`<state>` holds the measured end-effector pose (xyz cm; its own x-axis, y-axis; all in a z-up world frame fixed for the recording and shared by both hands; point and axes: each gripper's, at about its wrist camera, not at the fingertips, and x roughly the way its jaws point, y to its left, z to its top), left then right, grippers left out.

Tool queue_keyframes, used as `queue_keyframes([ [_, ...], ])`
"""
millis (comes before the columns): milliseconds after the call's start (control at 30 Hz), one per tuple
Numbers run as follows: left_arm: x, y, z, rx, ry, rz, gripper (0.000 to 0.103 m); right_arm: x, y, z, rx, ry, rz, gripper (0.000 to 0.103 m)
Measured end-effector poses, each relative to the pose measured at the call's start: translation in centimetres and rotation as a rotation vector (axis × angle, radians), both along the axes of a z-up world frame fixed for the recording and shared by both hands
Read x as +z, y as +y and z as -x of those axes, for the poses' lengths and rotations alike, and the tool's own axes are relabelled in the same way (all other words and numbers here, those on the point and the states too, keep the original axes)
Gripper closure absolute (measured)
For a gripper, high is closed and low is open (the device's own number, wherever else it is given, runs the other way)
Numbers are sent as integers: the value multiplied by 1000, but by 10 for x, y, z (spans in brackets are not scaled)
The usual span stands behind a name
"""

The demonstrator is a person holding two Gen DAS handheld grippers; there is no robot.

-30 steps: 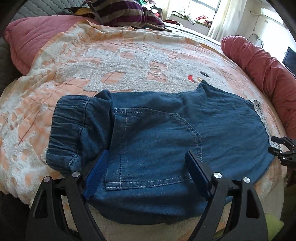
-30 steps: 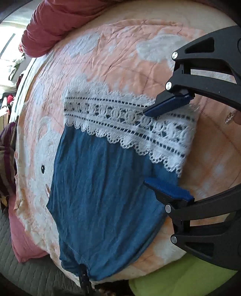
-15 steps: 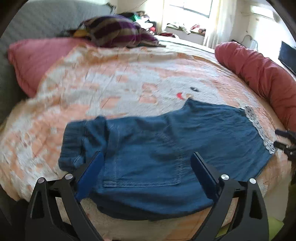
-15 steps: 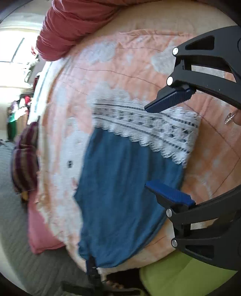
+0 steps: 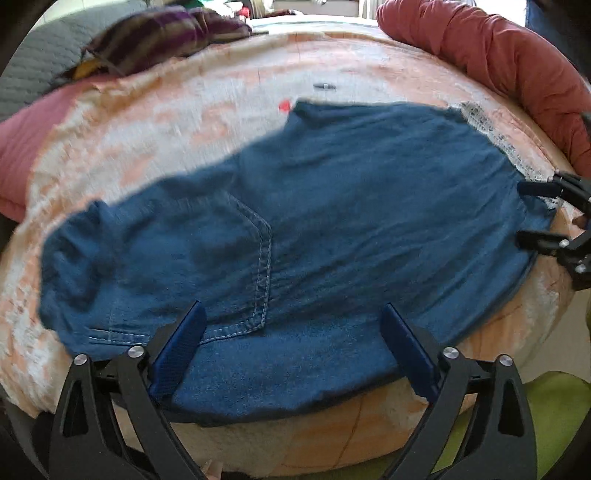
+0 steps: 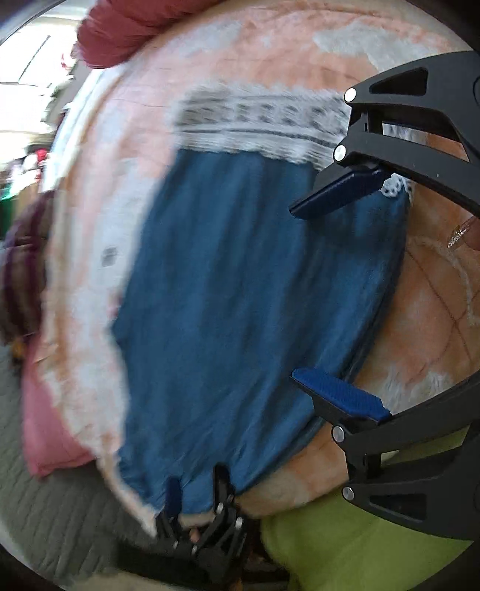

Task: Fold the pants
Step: 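Lay the lace hem down flat and open both tools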

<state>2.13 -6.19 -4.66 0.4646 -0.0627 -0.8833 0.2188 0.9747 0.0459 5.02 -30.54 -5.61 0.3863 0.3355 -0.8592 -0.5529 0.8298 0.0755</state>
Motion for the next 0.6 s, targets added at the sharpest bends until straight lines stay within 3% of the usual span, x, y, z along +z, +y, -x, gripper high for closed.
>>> queue_keyframes([
  [300, 4, 0, 6, 3, -20, 13, 6, 0, -7, 2, -1, 8, -55, 23],
  [600, 36, -2, 12, -1, -137, 51, 5, 43, -35, 5, -82, -112, -96, 16],
])
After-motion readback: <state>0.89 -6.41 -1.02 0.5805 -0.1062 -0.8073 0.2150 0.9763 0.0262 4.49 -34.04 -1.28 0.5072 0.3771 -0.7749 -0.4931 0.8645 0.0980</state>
